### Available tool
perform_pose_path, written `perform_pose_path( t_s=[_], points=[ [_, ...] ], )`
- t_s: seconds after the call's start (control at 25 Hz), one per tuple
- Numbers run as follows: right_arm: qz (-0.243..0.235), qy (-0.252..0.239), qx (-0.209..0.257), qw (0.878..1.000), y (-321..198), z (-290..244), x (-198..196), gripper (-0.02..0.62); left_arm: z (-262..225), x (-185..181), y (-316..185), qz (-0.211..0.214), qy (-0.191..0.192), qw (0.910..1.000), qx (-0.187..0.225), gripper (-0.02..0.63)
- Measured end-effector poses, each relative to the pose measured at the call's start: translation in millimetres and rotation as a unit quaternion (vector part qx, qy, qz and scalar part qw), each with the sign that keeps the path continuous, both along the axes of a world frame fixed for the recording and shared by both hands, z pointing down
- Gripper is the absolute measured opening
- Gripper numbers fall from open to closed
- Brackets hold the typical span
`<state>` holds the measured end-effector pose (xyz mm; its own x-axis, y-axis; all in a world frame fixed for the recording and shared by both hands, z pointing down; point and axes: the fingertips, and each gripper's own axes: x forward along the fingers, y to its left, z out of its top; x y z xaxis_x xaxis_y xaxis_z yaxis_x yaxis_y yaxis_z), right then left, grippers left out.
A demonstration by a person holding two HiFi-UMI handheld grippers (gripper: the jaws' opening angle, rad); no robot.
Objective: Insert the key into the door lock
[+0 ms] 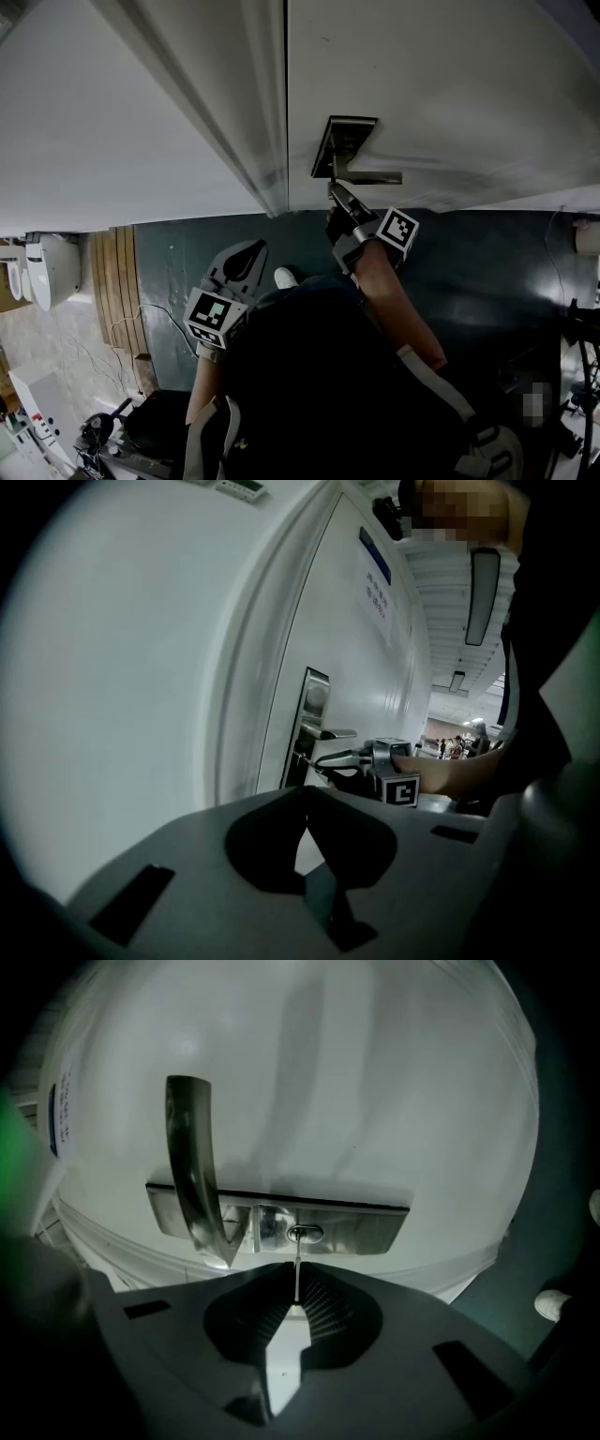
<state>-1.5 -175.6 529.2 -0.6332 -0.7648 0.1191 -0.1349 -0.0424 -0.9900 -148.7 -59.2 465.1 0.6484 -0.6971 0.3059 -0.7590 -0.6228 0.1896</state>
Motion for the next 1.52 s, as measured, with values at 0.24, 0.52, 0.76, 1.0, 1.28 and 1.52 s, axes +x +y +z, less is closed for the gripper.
perform_pose_path(
  t_s=[0.24,0.52,0.76,1.0,1.28,1.52],
  points=[
    [0.006,-0.006,-0.002,1.000,1,4,0,0.035,-1,-5,0,-0.007,0.002,1.0000,0.002,0.008],
    [0.008,-0.009,-0.009,1.000,4,5,-2,0.035,1,-8,1,-0.009,0.004,1.0000,0.000,0.008],
    [0.006,-0.005,-0.008,1.000,7,1,-2,0.035,2,-8,-1,-0.007,0.006,1.0000,-0.003,0.008],
    [0.006,0.004,-0.011,1.000,6,0,-2,0.034,2,-10,-1,-0.007,0.007,0.9999,-0.004,0.008],
    [0.008,0.022,-0.004,1.000,4,1,0,0.034,3,-12,1,-0.009,0.007,0.9999,-0.004,0.008],
    [0.022,0.024,-0.005,0.999,5,1,-1,0.034,6,-11,5,-0.009,0.011,0.9998,-0.010,0.008]
  ],
)
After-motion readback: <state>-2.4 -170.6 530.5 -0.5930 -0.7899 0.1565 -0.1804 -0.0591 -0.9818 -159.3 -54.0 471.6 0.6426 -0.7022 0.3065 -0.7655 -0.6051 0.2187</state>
